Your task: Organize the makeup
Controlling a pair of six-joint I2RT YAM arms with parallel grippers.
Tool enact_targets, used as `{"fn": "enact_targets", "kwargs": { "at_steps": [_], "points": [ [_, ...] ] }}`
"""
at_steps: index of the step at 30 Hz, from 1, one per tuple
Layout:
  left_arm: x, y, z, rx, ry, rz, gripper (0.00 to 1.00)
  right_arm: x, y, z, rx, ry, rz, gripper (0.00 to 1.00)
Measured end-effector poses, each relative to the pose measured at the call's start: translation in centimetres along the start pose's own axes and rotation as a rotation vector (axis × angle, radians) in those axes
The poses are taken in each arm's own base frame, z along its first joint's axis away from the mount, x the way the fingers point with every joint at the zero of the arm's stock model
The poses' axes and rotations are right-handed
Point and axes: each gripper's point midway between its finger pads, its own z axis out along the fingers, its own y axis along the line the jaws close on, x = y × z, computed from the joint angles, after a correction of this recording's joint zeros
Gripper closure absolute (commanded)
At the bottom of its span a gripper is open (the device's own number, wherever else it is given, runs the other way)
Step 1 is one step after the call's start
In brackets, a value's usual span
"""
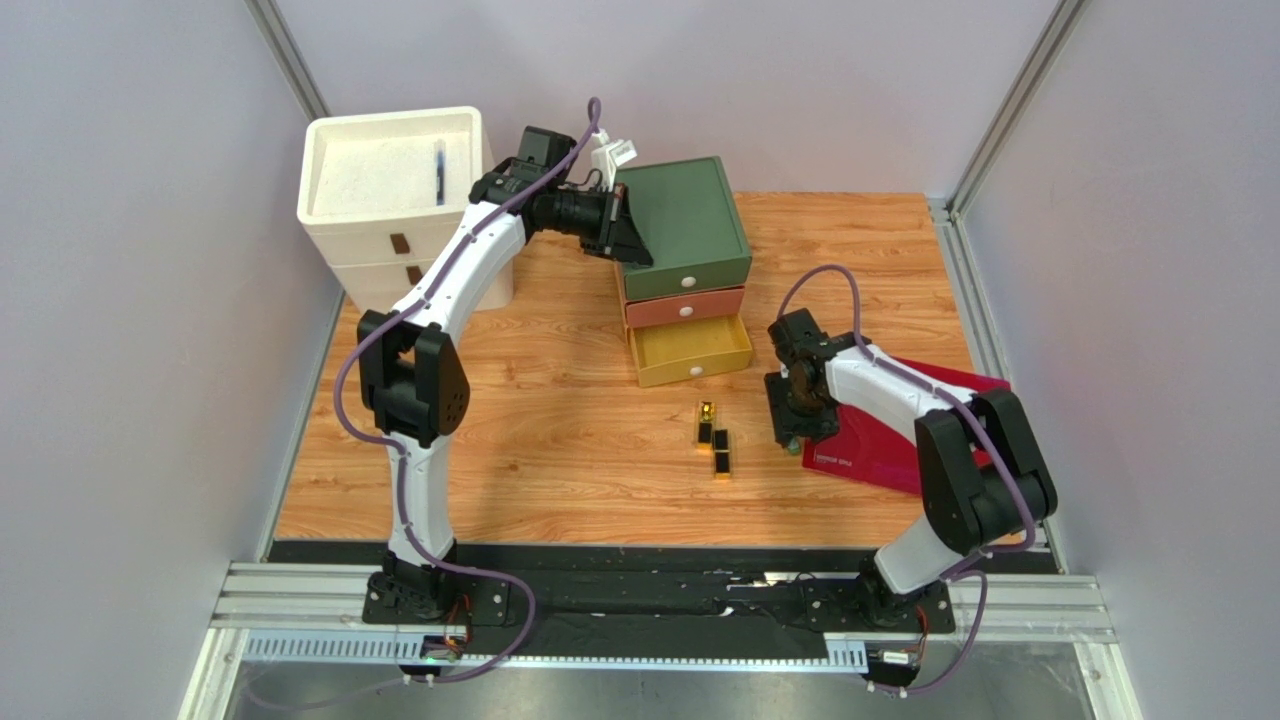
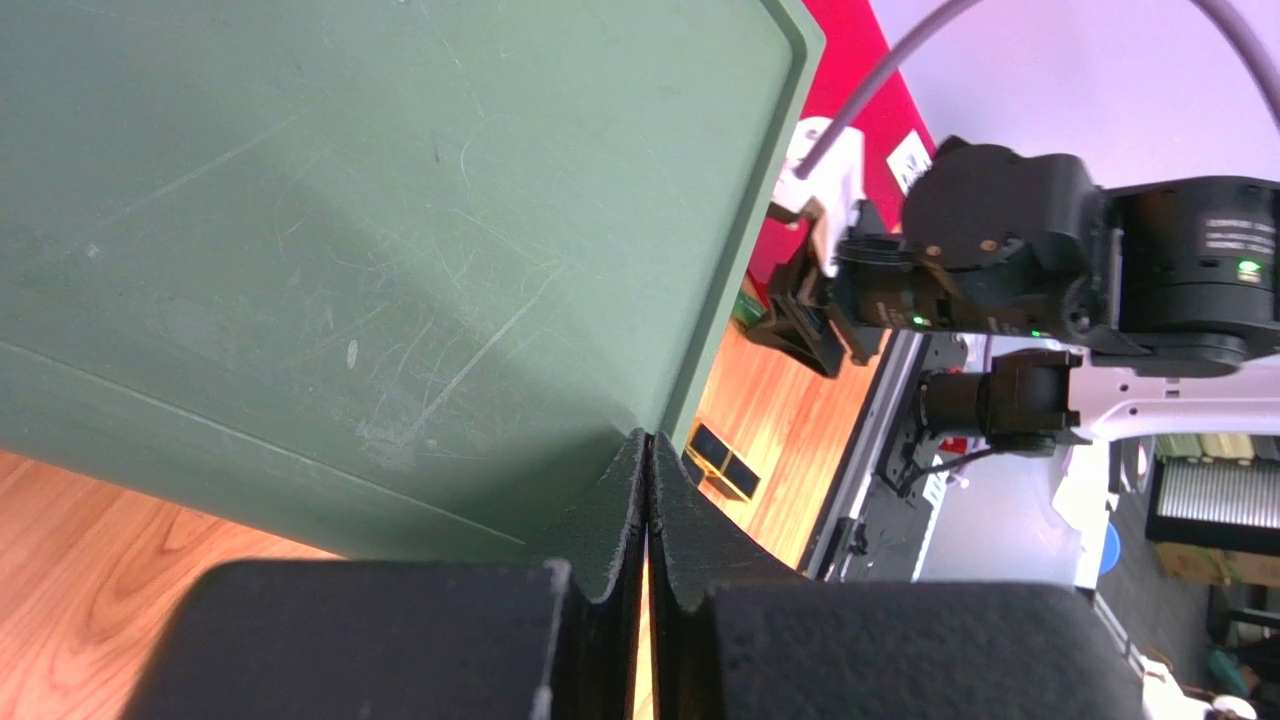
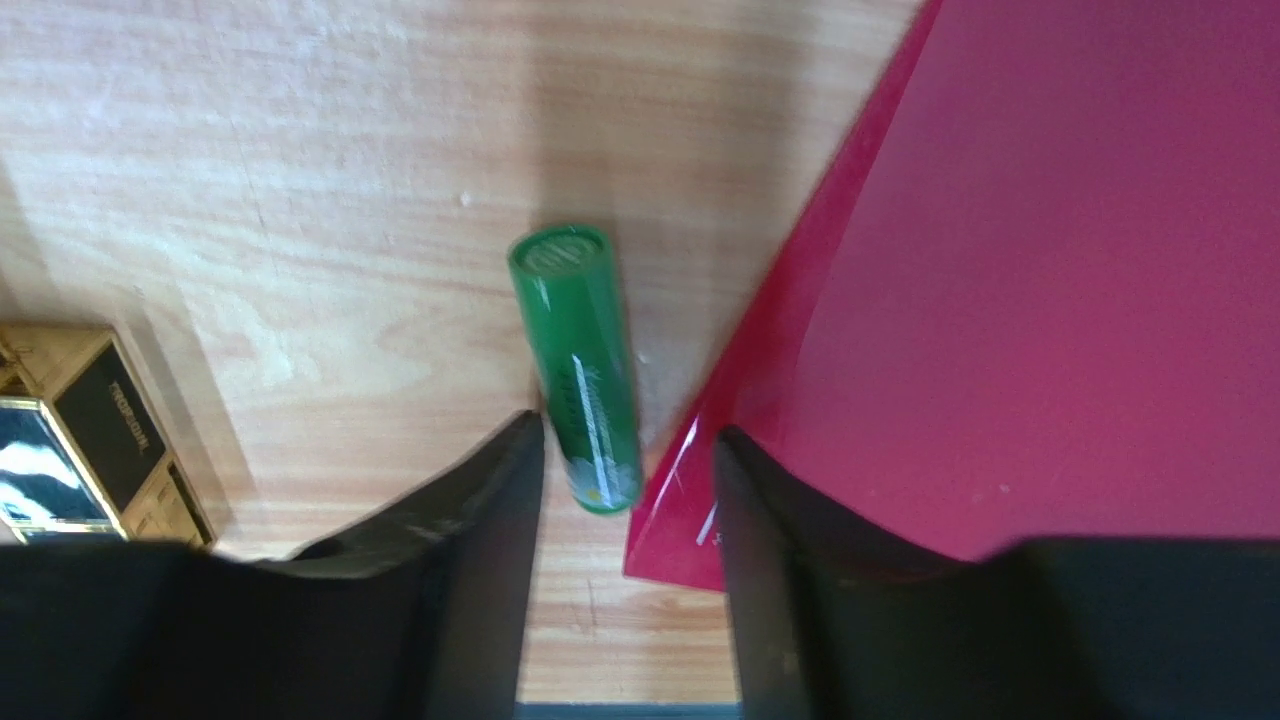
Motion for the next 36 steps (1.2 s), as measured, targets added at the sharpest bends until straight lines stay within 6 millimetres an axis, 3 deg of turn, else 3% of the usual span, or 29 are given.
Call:
{"fn": "enact_targets", "kwargs": {
  "at_steps": [1, 3, 4, 15, 17, 22, 28, 32, 36],
  "points": [
    [0.0, 0.0, 0.0, 0.000, 0.001, -0.001, 1.00, 0.0, 0.1, 0.3, -0.005, 0.006, -0.007, 0.82],
    [0.0, 0.0, 0.0, 0.001, 0.001, -0.001, 1.00, -0.2, 0.2, 0.8, -0.010, 0.009, -0.027, 0.97],
    [0.0, 0.0, 0.0, 0.001, 0.001, -0.001, 1.00, -0.4, 0.4, 0.8, -0.017, 0.011, -0.029, 1.00],
    [0.0, 0.0, 0.0, 0.002, 0.000, -0.001, 1.00, -2.1, 1.8, -0.1, -0.091, -0.042, -0.031, 1.00],
    [0.0, 0.0, 0.0, 0.002, -0.001, -0.001, 1.00, -3.6, 2.2, -1.2, -0.108, -0.090, -0.029, 1.00],
    [-0.1, 0.0, 0.1, 0.001, -0.005, -0.008, 1.00, -9.4, 3.3, -5.9, -0.160, -0.274, -0.027, 1.00],
    [-0.4, 0.2, 0.2, 0.001, -0.016, -0.019, 1.00, -14.1, 5.0, -9.6, -0.229, -0.396, -0.048, 1.00],
    [-0.6, 0.3, 0.2, 0.000, -0.024, -0.027, 1.00, -15.9, 6.4, -9.2, -0.270, -0.392, -0.059, 1.00],
    [-0.6, 0.3, 0.2, -0.001, -0.026, -0.036, 1.00, -16.1, 7.6, -7.7, -0.308, -0.343, -0.054, 1.00]
  ]
}}
